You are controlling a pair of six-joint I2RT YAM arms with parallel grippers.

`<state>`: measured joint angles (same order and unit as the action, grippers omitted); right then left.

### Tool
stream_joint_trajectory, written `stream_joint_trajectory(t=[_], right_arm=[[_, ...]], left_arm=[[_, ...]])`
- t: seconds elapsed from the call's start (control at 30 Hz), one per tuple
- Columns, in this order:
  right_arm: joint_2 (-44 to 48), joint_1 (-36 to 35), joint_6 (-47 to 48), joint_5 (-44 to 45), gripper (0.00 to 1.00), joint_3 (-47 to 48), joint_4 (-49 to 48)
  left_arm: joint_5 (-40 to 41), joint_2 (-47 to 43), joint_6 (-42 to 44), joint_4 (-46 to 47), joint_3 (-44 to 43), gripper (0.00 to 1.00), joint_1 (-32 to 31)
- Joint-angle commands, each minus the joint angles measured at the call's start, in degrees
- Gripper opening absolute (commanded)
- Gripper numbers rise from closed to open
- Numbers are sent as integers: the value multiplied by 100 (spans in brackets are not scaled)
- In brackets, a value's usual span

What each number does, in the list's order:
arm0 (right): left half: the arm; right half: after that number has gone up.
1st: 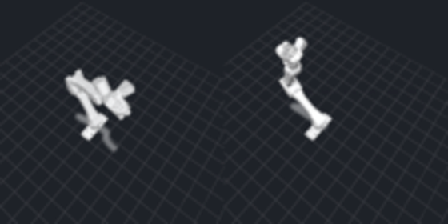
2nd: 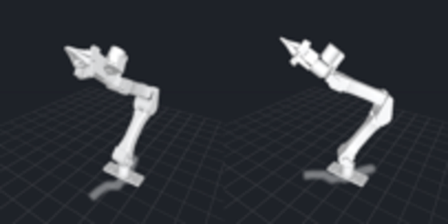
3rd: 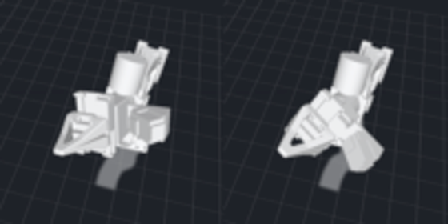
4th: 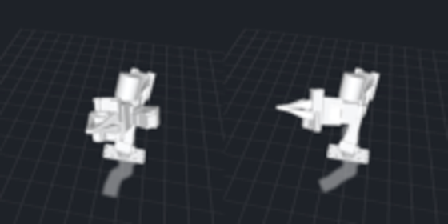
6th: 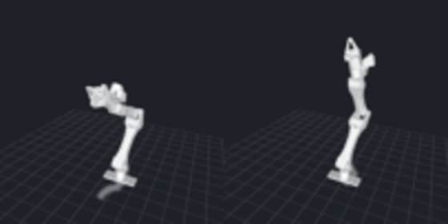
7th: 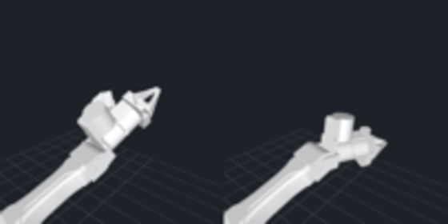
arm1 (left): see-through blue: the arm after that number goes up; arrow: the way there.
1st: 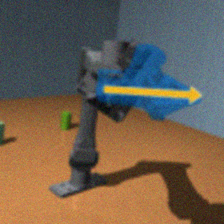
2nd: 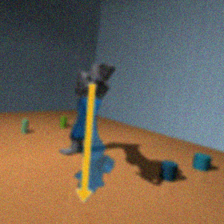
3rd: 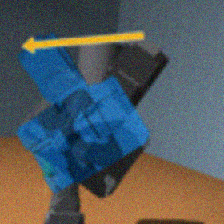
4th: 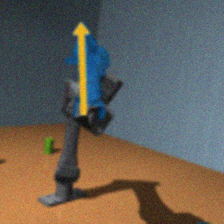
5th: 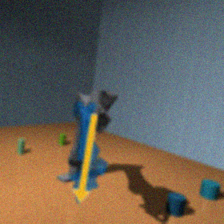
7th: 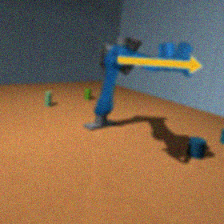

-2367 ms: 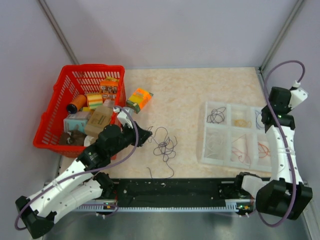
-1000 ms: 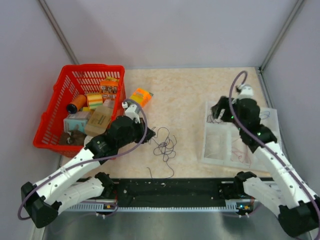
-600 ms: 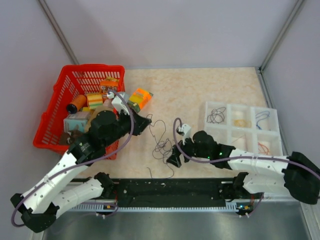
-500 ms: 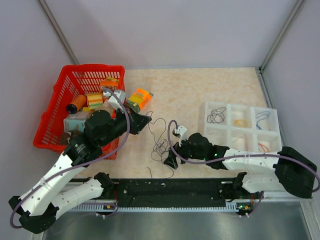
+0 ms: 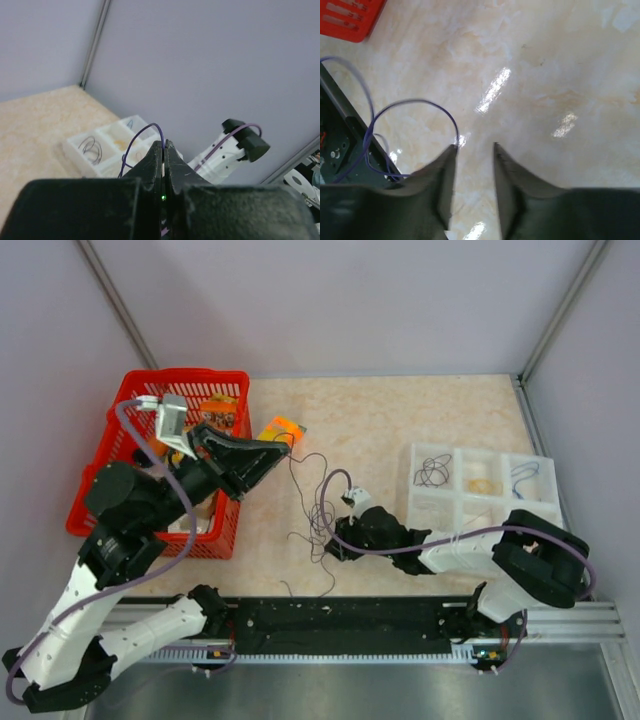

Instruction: Untangle the cables

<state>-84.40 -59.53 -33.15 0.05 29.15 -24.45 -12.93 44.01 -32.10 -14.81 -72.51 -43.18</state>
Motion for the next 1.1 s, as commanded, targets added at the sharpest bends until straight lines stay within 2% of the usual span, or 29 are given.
stream_joint_trajectory(t=[0.0,0.03,0.13,0.3,0.53,0.67,0.77,0.8,0.9,1.0,1.07], right_arm=[[-94,-41,-262,214,25,30,-535],[-33,-41,-280,284,16,-14,-517],[221,-41,-271,670,0,-155,-334],[389,-24,-446,1539,0,-199,360],[547,125,-798,1936,0,-295,774],[591,231,-852,1902,0,-392,767],[679,240,-388,1342,0,-462,389],[758,240,-151,1035,4,-454,275],[1231,187,413,479,26,-428,133],[1750,170,914,-266,69,-384,-24],[1944,152,1230,-881,83,-270,-383]], left_arm=[[-316,73,291,725,-684,0,-15],[-263,81,327,725,-746,0,-15],[52,117,406,725,-975,0,-15],[563,231,581,1111,-1607,0,-15],[766,520,749,1428,-2398,0,-15],[739,854,801,1270,-3075,0,-15],[731,899,697,1331,-3015,0,-15],[722,899,653,1349,-2919,0,-15],[765,908,459,1244,-2524,0,-15],[897,916,248,1077,-2163,0,-15],[915,925,152,1033,-2005,0,-15]])
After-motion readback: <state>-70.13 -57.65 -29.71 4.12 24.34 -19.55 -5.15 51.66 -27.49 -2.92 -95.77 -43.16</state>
